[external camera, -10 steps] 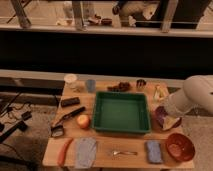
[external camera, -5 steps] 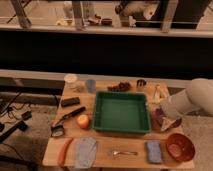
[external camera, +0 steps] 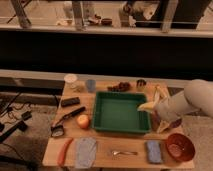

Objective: Place pepper in table surface

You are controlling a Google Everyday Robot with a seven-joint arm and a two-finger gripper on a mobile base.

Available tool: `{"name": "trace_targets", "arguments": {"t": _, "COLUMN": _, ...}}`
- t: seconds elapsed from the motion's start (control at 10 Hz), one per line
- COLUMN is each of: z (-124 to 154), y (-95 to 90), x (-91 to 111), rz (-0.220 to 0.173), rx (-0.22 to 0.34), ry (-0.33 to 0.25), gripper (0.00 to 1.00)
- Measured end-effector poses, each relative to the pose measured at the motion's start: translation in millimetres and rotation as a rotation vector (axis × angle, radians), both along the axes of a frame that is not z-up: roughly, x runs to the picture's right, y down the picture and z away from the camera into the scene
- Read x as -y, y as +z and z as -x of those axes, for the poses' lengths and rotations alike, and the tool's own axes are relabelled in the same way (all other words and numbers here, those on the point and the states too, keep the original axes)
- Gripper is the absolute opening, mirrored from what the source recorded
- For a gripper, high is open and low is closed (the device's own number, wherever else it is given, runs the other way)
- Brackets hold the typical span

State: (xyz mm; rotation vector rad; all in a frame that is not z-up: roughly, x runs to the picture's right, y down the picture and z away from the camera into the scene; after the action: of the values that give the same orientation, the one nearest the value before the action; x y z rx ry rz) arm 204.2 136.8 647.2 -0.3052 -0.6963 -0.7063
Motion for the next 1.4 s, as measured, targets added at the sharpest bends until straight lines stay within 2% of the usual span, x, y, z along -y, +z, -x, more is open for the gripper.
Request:
{"name": "trace_targets", "arguments": {"t": 0.2, "z": 16.5, "y": -15.0, "x": -6.5, "rz": 0.006, "rx": 0.112, "ry": -0.060, "gripper": 0.80}}
{"name": "trace_targets", "arguments": {"t": 0.3, "z": 26.6, "y": -24.5, "x": -12.8, "rz": 0.022, "rx": 0.159, "ry": -0.086, "gripper": 0.80}}
{"name": "trace_targets", "arguments": {"t": 0.5, "z": 44.1, "y": -32.8, "x": -17.7, "rz": 0.046, "rx": 0.204, "ry": -0.115, "gripper": 0.80}}
{"name": "trace_targets", "arguments": {"t": 1.1, "z": 42.0, "y": -32.4, "x": -17.8, "rz": 0.044, "rx": 0.197, "ry": -0.110, "gripper": 0.80}}
{"name": "trace_targets", "arguments": {"t": 1.4, "z": 56.1, "y": -33.0, "x": -18.3, "rz": 0.019, "rx": 0.201, "ry": -0.153, "gripper": 0.80}}
